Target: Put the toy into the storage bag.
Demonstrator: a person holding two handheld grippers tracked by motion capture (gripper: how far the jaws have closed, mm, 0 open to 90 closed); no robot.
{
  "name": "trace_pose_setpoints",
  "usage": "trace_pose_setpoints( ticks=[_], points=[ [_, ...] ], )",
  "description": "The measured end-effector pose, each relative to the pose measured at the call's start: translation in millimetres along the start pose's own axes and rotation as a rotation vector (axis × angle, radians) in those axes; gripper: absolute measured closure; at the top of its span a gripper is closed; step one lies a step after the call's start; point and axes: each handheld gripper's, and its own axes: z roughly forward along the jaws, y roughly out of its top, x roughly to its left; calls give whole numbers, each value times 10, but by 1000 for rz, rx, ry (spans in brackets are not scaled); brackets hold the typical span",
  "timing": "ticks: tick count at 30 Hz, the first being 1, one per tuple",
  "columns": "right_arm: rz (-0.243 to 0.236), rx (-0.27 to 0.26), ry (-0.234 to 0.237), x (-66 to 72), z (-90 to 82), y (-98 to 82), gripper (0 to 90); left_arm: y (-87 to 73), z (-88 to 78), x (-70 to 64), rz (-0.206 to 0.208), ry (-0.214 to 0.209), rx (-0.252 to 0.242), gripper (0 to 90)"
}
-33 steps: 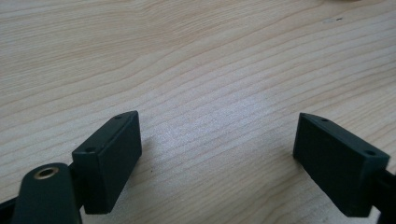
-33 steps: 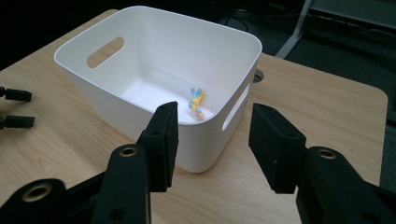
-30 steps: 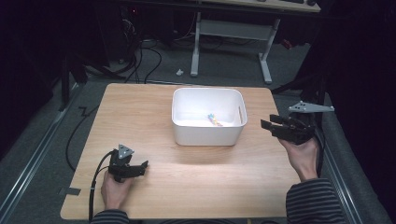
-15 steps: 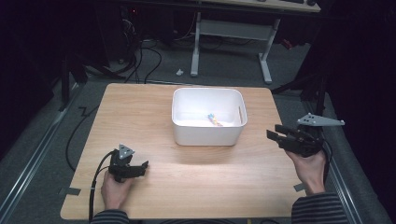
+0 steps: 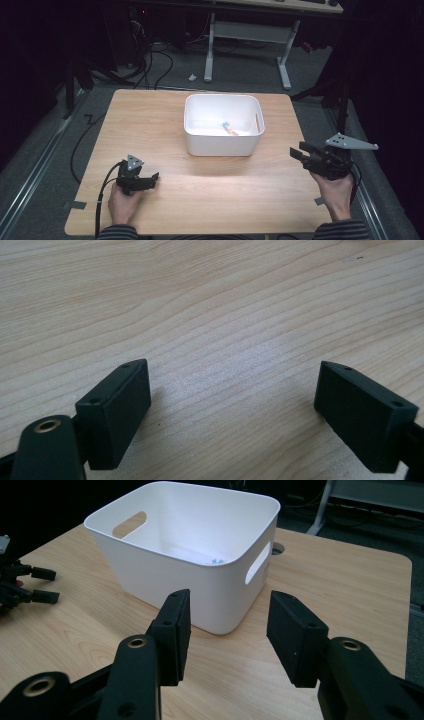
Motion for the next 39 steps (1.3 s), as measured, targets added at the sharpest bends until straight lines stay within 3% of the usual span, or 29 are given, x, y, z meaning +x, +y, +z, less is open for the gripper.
trace_pose_setpoints(
  ticks=[14, 17, 18, 24, 34, 39],
  points=[
    [84, -27, -3, -88, 78, -354, 532, 5, 4, 3, 0, 0, 1, 155],
    [81, -27, -8, -98, 108, -370, 533, 2, 2, -4, 1, 1, 0, 155],
    [85, -6, -12, -137, 173, -370, 533, 2, 2, -6, 0, 2, 0, 155],
    [117, -5, -1, -191, 325, -460, 535, -2, -2, -12, -1, 3, -1, 157],
    [166, 80, -7, -305, 680, -810, 538, -1, -2, -7, -4, 3, -1, 161],
    [153, 113, -20, -320, 808, -869, 538, -1, -2, -7, -4, 3, -1, 162]
  ],
)
